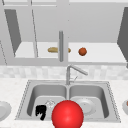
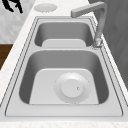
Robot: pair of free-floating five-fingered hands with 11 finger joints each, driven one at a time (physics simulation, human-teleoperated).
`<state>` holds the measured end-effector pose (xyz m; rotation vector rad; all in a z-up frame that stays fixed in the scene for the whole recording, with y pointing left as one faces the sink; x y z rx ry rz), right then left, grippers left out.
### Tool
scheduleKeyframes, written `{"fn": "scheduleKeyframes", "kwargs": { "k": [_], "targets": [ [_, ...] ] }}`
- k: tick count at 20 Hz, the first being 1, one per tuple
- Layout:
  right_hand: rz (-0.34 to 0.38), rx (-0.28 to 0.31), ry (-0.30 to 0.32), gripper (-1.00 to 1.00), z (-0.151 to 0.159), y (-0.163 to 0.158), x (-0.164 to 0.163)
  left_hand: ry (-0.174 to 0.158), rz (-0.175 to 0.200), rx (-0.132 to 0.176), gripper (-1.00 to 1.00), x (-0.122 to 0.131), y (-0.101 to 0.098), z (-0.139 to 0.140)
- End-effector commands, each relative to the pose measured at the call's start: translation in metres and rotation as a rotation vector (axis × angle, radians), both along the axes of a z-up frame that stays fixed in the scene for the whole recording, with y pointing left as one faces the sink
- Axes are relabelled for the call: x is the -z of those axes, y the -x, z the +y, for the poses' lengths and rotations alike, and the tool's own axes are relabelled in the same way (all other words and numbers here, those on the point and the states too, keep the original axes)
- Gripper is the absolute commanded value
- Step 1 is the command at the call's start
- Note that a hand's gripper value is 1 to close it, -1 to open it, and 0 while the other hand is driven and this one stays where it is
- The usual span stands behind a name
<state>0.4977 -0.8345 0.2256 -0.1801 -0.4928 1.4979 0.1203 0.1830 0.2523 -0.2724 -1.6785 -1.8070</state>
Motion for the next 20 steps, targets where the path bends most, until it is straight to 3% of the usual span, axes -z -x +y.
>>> {"fn": "scheduleKeyframes", "kwargs": {
  "k": [1,3,9,20],
  "targets": [
    [0.006,0.037,-0.015,1.00,0.000,-0.014,-0.005,0.000,0.000,0.000,0.00,0.000,0.000,0.000],
    [-0.014,0.051,-0.053,1.00,0.003,-0.011,-0.018,0.000,0.000,0.000,0.00,0.000,0.000,0.000],
    [-0.066,0.057,-0.057,1.00,0.007,-0.005,-0.019,0.000,0.000,0.000,0.00,0.000,0.000,0.000],
    [-0.077,0.058,-0.047,1.00,0.010,-0.004,-0.021,0.000,0.000,0.000,0.00,0.000,0.000,0.000]
  ]
}}
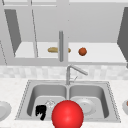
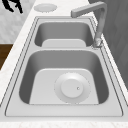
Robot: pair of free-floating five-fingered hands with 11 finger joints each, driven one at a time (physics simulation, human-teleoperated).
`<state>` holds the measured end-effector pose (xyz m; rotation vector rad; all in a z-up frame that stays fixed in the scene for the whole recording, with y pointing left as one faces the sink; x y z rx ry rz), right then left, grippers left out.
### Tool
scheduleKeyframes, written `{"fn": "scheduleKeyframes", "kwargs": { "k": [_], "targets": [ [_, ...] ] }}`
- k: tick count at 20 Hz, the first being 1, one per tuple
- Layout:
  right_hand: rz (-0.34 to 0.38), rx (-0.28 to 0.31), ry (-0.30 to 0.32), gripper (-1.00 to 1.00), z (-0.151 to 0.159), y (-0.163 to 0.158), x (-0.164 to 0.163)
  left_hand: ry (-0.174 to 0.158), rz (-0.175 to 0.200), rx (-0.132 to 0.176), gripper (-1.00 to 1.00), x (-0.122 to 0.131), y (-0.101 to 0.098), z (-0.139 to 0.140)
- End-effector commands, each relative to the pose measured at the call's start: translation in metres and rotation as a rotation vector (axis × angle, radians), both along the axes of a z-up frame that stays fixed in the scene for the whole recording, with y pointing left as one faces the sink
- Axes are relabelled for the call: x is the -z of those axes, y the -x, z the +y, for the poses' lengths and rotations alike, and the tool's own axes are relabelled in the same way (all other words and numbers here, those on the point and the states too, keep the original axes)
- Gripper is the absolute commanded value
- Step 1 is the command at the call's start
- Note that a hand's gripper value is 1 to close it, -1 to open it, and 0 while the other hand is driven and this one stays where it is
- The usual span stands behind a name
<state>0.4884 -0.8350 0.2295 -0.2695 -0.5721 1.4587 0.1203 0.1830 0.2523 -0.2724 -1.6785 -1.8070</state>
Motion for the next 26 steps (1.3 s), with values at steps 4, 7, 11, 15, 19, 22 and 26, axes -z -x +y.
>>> {"fn": "scheduleKeyframes", "kwargs": {
  "k": [4,7,11,15,19,22,26],
  "targets": [
    [0.041,0.002,-0.009,-1.00,-0.001,-0.008,-0.004,0.000,0.000,0.000,0.00,0.000,0.000,0.000],
    [0.056,0.013,-0.024,-1.00,-0.008,-0.013,-0.002,0.000,0.000,0.000,0.00,0.000,0.000,0.000],
    [0.102,-0.011,-0.034,-1.00,-0.011,-0.014,-0.023,0.000,0.000,0.000,0.00,0.000,0.000,0.000],
    [0.161,-0.029,-0.026,-1.00,-0.009,-0.019,-0.044,0.000,0.000,0.000,0.00,0.000,0.000,0.000],
    [0.220,-0.044,-0.017,-1.00,-0.009,-0.019,-0.067,0.000,0.000,0.000,0.00,0.000,0.000,0.000],
    [0.240,-0.050,-0.015,-1.00,-0.007,-0.016,-0.078,0.000,0.000,0.000,0.00,0.000,0.000,0.000],
    [0.222,-0.054,-0.010,-1.00,0.005,-0.012,-0.074,0.000,0.000,0.000,0.00,0.000,0.000,0.000]
  ]
}}
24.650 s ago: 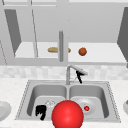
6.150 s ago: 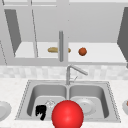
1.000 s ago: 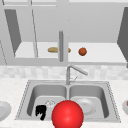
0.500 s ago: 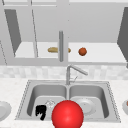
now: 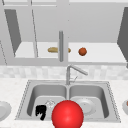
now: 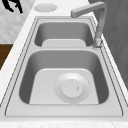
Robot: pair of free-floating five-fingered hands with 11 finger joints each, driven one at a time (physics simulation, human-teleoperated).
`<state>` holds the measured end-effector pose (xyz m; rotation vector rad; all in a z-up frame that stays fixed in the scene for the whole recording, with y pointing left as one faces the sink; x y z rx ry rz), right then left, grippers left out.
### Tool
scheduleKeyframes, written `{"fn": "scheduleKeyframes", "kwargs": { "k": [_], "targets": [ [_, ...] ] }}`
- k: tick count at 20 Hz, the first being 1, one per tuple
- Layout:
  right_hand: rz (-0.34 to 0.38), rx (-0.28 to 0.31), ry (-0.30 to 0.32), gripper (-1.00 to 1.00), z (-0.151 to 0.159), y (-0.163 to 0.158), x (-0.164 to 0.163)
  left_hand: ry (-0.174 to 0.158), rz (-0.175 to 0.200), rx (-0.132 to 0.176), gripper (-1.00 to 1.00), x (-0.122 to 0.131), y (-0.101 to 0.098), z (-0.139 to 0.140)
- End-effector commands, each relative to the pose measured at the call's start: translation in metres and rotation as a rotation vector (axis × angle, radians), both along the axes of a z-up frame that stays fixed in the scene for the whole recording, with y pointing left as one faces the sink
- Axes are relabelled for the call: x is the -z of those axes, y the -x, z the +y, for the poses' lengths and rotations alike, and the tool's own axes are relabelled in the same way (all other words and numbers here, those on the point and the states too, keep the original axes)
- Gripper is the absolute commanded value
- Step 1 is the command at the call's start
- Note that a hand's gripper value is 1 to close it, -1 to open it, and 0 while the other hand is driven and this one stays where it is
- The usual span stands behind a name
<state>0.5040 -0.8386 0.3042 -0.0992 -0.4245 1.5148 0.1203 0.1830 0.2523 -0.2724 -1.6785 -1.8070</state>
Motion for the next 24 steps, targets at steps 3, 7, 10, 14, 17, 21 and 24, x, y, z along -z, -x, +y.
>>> {"fn": "scheduleKeyframes", "kwargs": {
  "k": [3,7,10,14,17,21,24],
  "targets": [
    [0.006,-0.001,0.002,-1.00,0.014,0.007,0.000,0.000,0.000,0.000,0.00,0.000,0.000,0.000],
    [0.002,0.015,0.002,-1.00,0.022,0.006,0.000,0.000,0.000,0.000,0.00,0.000,0.000,0.000],
    [0.003,0.010,-0.001,-1.00,0.020,0.007,0.002,0.000,0.000,0.000,0.00,0.000,0.000,0.000],
    [-0.024,-0.004,-0.013,-1.00,0.015,0.007,0.014,0.000,0.000,0.000,0.00,0.000,0.000,0.000],
    [-0.046,-0.031,0.002,1.00,0.017,0.006,0.028,0.000,0.000,0.000,0.00,0.000,0.000,0.000],
    [-0.076,-0.024,-0.001,1.00,0.018,0.002,0.038,0.000,0.000,0.000,0.00,0.000,0.000,0.000],
    [-0.105,-0.012,0.000,1.00,0.017,0.005,0.040,0.000,0.000,0.000,0.00,0.000,0.000,0.000]
  ]
}}
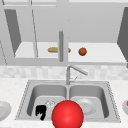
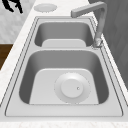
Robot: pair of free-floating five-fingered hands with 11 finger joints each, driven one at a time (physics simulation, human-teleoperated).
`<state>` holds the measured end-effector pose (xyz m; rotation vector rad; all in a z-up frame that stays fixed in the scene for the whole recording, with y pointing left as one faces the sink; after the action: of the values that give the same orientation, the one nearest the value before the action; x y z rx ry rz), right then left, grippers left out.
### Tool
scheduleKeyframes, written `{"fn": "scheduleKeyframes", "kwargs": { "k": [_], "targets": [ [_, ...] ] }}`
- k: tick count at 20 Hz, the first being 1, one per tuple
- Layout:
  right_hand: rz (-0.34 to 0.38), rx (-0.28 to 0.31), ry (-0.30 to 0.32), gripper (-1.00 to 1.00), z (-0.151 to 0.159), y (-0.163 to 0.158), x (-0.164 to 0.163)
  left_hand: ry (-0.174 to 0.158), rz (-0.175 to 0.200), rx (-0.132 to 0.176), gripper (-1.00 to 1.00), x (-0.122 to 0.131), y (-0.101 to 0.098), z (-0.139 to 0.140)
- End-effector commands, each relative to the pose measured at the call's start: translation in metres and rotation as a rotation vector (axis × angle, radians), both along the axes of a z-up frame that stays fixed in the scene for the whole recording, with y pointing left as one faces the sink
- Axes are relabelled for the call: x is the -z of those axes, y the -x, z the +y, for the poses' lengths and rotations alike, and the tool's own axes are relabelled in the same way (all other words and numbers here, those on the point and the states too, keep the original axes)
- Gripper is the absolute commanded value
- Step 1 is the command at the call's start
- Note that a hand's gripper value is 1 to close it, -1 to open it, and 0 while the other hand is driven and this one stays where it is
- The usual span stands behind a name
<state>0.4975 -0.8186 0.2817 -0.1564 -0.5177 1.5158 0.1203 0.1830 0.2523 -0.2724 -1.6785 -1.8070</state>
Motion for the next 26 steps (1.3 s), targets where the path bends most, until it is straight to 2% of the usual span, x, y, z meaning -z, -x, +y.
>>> {"fn": "scheduleKeyframes", "kwargs": {
  "k": [1,7,12,15,26],
  "targets": [
    [-0.017,0.000,0.015,1.00,-0.005,0.000,0.017,0.000,0.000,0.000,0.00,0.000,0.000,0.000],
    [-0.073,0.015,0.009,1.00,-0.003,0.005,0.019,0.000,0.000,0.000,0.00,0.000,0.000,0.000],
    [-0.070,0.058,-0.026,1.00,0.000,0.000,-0.013,0.000,0.000,0.000,0.00,0.000,0.000,0.000],
    [-0.102,0.049,-0.025,1.00,0.012,-0.007,-0.025,0.000,0.000,0.000,0.00,0.000,0.000,0.000],
    [0.017,0.028,-0.005,1.00,0.016,-0.016,-0.038,0.000,0.000,0.000,0.00,0.000,0.000,0.000]
  ]
}}
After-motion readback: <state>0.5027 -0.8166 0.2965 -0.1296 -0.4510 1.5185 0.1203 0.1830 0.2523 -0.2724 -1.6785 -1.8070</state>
